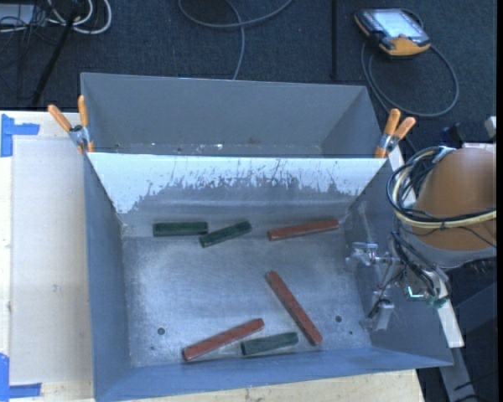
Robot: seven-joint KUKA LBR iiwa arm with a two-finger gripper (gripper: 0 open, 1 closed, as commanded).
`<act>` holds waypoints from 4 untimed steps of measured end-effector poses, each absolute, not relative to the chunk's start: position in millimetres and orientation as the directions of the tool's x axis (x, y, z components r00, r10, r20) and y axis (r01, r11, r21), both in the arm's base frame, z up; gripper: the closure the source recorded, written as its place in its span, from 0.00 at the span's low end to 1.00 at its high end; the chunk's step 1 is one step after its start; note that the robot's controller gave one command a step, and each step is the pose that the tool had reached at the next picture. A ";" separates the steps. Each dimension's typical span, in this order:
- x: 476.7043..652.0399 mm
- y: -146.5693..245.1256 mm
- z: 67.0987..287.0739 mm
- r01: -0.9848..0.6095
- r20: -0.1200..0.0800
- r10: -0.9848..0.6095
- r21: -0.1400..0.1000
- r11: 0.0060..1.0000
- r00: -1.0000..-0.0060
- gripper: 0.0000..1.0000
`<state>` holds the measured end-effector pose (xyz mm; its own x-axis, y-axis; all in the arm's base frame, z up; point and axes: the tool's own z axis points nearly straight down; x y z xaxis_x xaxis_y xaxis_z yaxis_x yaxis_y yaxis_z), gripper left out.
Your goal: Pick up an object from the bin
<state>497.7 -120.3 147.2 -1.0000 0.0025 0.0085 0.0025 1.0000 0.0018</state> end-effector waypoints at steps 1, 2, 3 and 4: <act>499.7 -119.9 150.8 -0.001 0.002 -0.001 0.000 1.000 -1.000 0.00; 499.8 -119.6 150.8 -0.002 0.002 -0.002 0.000 1.000 -1.000 0.00; 499.8 -119.6 150.8 -0.003 0.002 -0.003 0.000 1.000 -1.000 0.00; 499.8 -119.5 150.8 -0.004 0.002 -0.004 0.000 1.000 -1.000 0.00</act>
Offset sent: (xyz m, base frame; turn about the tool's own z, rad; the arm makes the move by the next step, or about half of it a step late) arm 0.0000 0.0000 0.0000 0.0000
